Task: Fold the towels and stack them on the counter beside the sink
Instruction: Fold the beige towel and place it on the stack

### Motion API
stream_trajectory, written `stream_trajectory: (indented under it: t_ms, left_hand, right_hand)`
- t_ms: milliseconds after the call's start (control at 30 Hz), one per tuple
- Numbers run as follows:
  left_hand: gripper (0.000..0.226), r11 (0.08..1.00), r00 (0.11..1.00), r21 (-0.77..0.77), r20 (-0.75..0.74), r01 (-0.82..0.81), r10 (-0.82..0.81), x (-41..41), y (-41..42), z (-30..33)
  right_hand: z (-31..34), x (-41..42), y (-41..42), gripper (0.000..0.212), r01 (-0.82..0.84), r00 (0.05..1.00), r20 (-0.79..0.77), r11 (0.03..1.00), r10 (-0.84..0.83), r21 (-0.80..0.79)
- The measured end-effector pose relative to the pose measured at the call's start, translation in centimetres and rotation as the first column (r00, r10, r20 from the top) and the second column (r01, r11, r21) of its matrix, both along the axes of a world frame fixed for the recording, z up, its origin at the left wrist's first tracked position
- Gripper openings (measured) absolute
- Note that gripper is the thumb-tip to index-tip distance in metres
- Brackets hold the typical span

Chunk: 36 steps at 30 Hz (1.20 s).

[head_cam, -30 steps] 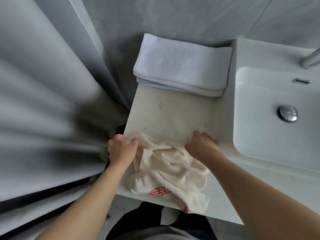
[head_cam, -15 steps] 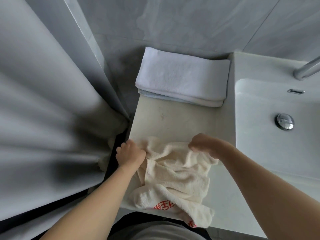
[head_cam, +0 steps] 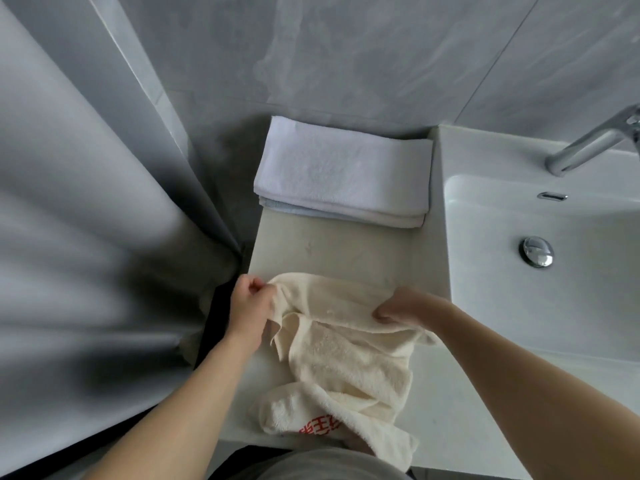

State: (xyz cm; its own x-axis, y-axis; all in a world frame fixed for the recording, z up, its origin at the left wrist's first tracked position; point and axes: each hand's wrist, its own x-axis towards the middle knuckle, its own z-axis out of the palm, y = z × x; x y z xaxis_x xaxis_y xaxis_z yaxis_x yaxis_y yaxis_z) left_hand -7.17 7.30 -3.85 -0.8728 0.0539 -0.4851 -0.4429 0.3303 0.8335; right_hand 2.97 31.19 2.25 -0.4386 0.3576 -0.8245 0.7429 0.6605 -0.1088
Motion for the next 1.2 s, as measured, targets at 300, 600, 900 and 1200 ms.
stream_trajectory:
  t_ms: [300, 600, 900, 1200]
  left_hand:
    - [0.012, 0.982, 0.914, 0.047, 0.376, -0.185, 0.154, 0.1, -0.9, -2.2]
    - [0.018, 0.982, 0.967, 0.081, 0.209, -0.169, 0.149, -0.8, 0.4, -0.4]
    - [0.025, 0.977, 0.965, -0.206, -0.24, 0.054, -0.104, -2.2, 1.7, 1.2]
    - [0.035, 0.944, 0.827, -0.327, -0.519, 0.043, -0.218, -11.1, 4.4, 5.8]
  right_hand:
    - [-5.5, -1.1, -1.3, 0.054, 0.633, 0.744, -0.274, 0.774, -0.61, -0.006]
    - [-7.8, -2.1, -2.3, 0.039, 0.786, 0.587, -0.394, 0.614, -0.707, 0.069]
    - [-5.9, -0.8, 0.6, 0.025, 0.089, 0.935, -0.354, 0.951, 0.022, 0.295]
    - [2.3, -7.0, 8.5, 0.011, 0.427, 0.421, -0.866, 0.901, -0.27, -0.073]
